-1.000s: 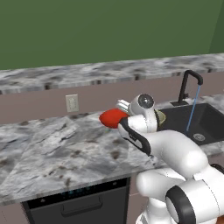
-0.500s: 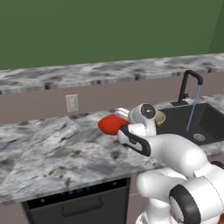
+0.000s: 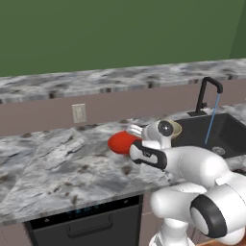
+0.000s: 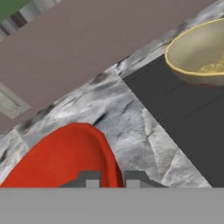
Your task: Rinse each bowl for a few seconds and place them down in the sink or on the counter.
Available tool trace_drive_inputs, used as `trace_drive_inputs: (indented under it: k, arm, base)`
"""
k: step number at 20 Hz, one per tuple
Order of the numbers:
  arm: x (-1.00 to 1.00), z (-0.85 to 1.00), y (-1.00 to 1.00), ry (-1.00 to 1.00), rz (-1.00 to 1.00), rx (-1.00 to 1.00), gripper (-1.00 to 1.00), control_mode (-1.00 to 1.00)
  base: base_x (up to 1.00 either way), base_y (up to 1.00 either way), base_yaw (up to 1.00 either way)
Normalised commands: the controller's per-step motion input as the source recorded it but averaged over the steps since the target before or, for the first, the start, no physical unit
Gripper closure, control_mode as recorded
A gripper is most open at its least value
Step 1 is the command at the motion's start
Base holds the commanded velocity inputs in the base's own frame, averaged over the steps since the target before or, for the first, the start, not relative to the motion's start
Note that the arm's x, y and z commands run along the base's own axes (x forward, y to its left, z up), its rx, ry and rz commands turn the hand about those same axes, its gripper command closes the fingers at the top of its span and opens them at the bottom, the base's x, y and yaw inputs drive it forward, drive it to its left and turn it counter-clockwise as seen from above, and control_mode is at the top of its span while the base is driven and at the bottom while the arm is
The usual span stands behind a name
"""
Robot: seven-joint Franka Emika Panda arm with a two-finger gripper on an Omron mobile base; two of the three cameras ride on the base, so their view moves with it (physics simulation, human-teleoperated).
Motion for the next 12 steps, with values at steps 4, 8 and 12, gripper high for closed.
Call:
trace_drive_inputs:
  k: [4,8,12]
  arm:
    - [0.01,-0.17,0.00,0.00,0.06,0.00,1.00,-1.00]
    - [0.00,-0.19,0.01,0.00,0.06,0.00,1.00,-1.00]
    - [0.00,-0.20,0.03,0.00,0.06,0.00,1.00,-1.00]
  base:
    - [0.00,0.00,0.00]
    - [0.00,0.00,0.00]
    - [0.00,0.00,0.00]
